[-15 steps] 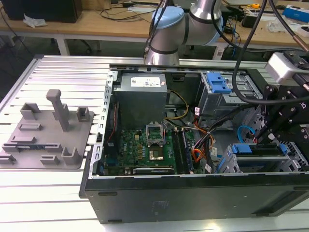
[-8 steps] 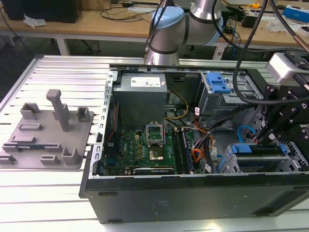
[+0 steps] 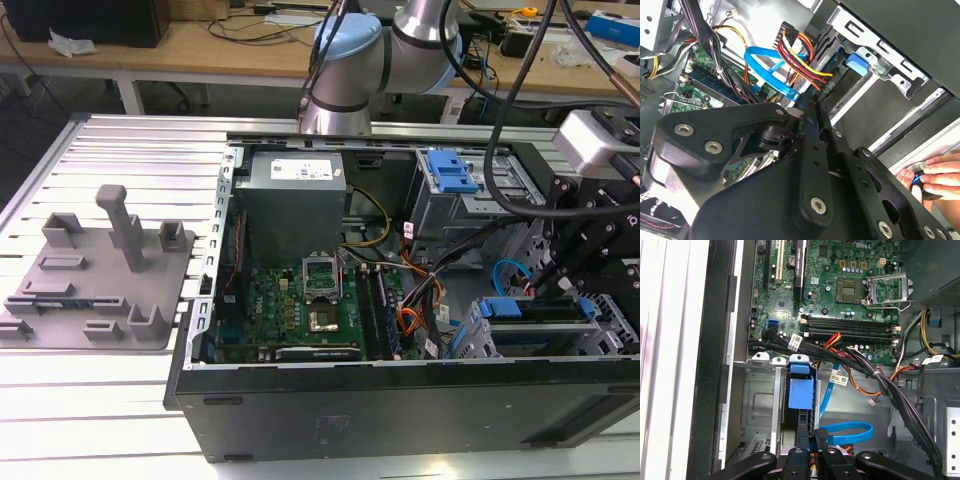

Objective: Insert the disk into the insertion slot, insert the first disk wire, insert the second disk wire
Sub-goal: 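Insert the second disk wire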

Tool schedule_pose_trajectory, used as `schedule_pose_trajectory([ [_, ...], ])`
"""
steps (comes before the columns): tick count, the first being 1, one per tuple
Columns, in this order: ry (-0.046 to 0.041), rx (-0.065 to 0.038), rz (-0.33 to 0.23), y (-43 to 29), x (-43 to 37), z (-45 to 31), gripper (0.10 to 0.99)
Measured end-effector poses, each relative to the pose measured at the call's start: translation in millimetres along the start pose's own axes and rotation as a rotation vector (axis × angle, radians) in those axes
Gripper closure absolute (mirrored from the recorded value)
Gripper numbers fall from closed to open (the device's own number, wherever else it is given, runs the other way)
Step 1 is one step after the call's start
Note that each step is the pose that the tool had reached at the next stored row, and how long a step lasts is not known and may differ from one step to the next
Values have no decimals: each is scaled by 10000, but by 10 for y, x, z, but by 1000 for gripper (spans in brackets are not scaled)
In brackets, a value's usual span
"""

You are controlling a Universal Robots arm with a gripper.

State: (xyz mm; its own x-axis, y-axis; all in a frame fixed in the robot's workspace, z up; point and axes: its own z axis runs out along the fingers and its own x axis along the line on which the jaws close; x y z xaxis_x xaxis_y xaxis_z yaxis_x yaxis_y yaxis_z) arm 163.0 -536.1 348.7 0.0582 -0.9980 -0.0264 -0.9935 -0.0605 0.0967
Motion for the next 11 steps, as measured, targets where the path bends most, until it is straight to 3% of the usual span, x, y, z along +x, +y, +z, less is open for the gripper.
schedule_pose_trajectory([
  [11,1,0,0,-7,6,37,925],
])
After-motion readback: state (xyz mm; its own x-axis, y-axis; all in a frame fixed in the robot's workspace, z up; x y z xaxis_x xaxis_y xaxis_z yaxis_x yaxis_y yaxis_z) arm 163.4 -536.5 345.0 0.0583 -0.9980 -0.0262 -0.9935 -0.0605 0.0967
